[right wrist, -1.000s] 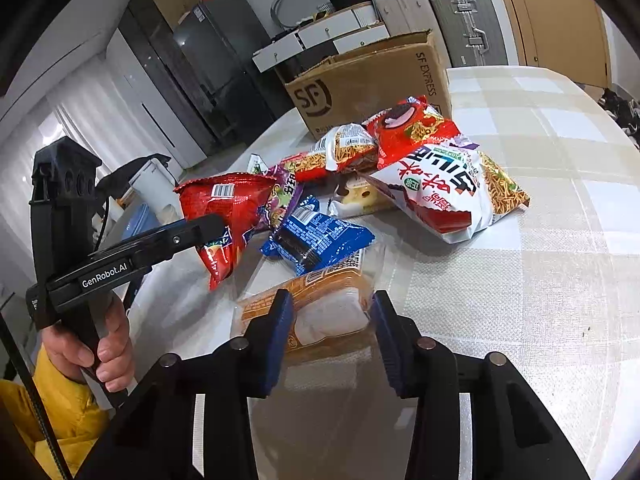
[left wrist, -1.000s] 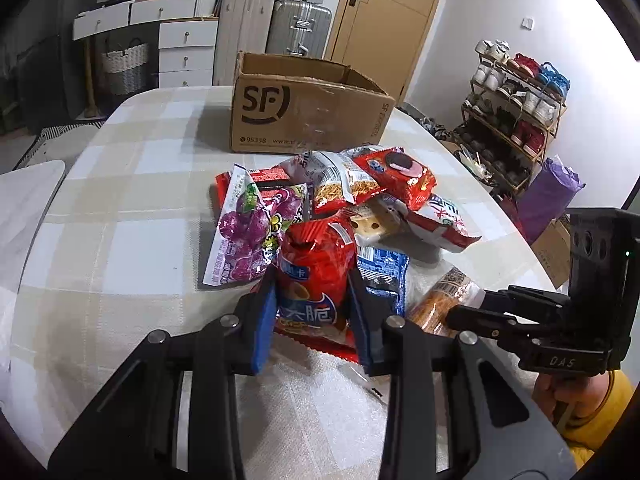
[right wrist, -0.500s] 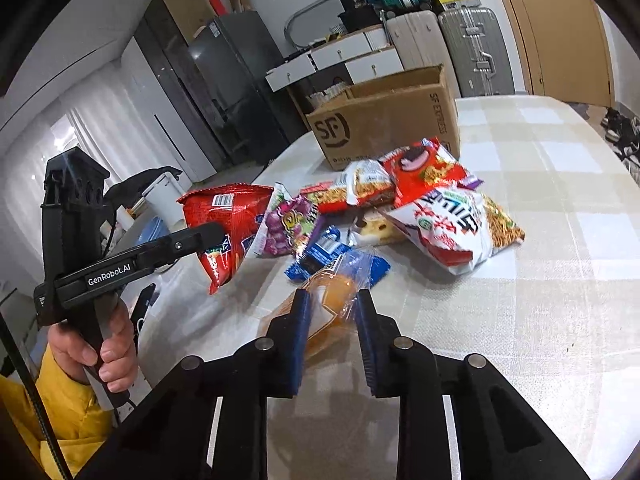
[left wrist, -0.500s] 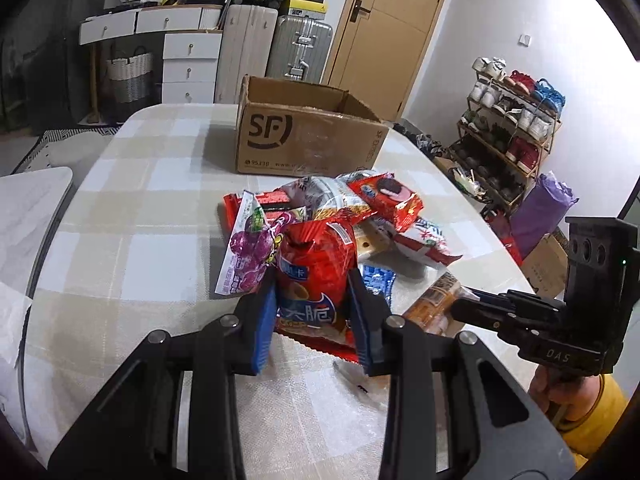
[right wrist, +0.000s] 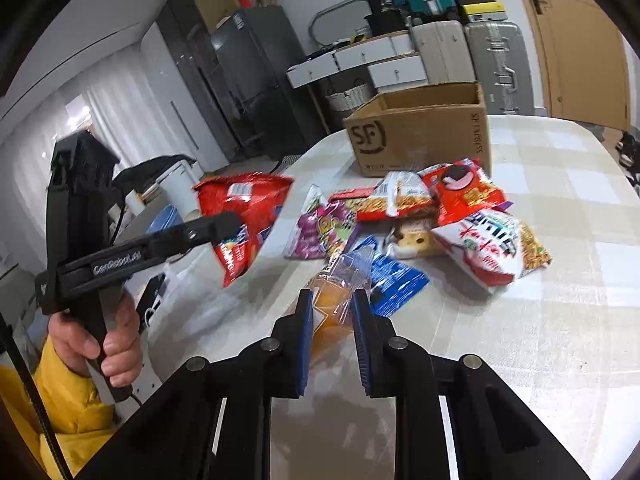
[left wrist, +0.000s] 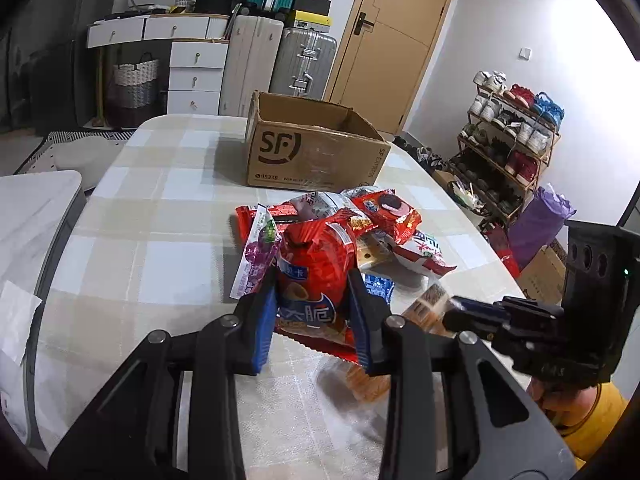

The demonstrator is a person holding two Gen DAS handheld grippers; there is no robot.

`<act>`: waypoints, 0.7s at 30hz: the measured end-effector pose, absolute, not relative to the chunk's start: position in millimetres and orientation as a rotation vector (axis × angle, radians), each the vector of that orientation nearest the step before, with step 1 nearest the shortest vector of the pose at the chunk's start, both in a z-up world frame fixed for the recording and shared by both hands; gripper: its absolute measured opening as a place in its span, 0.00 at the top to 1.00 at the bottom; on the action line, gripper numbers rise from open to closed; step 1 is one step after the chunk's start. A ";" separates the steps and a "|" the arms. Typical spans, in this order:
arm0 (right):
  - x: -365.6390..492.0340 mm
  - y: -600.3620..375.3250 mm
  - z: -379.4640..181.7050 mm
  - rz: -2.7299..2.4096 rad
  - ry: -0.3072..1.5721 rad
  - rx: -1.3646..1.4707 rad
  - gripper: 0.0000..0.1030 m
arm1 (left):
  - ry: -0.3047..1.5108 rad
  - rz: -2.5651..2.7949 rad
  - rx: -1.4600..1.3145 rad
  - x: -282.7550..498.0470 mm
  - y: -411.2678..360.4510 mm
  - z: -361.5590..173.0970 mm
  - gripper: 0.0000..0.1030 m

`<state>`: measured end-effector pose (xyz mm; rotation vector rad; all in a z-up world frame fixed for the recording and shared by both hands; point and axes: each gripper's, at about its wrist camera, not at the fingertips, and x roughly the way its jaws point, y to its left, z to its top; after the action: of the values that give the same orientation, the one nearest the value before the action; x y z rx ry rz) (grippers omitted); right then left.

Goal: Organize snacks
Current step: 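Carry both held snacks over the cardboard box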

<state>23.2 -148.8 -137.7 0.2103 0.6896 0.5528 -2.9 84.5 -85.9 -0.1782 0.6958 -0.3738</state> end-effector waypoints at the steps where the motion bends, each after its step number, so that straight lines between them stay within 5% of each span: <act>1: 24.3 -153.9 -136.4 0.559 0.685 0.242 0.84 | 0.691 -0.370 -0.180 -3.8 85.9 -84.5 0.71; 21: 51.5 -195.2 -33.6 0.540 0.518 0.267 0.86 | 0.618 -0.422 -0.152 6.5 76.0 -22.0 0.71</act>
<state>51.5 -195.2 -33.6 0.2670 0.5182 0.5397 6.5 76.0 -22.0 -0.1520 0.6178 -0.4224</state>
